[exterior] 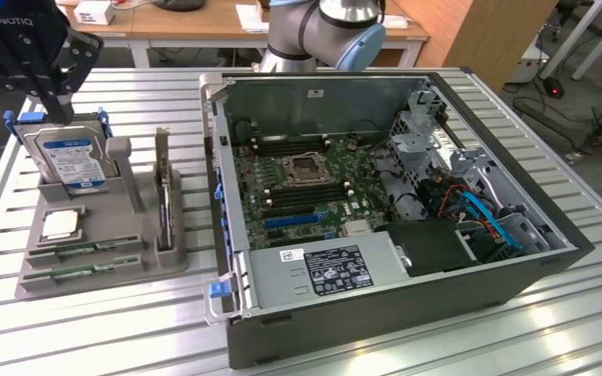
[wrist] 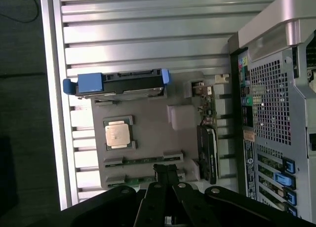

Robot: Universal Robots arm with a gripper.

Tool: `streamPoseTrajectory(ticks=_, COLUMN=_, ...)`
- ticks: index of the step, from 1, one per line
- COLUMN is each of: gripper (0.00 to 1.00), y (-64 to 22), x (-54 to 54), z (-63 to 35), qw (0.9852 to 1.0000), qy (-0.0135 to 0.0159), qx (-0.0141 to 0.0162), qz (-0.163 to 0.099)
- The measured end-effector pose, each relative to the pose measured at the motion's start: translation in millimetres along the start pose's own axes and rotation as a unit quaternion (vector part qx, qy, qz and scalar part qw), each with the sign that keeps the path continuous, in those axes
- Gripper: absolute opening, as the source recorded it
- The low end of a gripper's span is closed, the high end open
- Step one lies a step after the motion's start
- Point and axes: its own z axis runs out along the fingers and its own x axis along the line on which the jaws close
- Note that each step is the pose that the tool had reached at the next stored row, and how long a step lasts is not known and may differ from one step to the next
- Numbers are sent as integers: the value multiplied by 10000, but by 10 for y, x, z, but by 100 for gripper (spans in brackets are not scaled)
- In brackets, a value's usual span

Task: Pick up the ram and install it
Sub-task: 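Reach for the ram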

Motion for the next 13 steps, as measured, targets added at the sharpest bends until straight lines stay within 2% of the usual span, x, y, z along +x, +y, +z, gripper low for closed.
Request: streamPoseTrajectory(ticks=13, gripper=9, y=-115, x=-11, z=-5, qw=10000, qy=0, qx=0, qz=6)
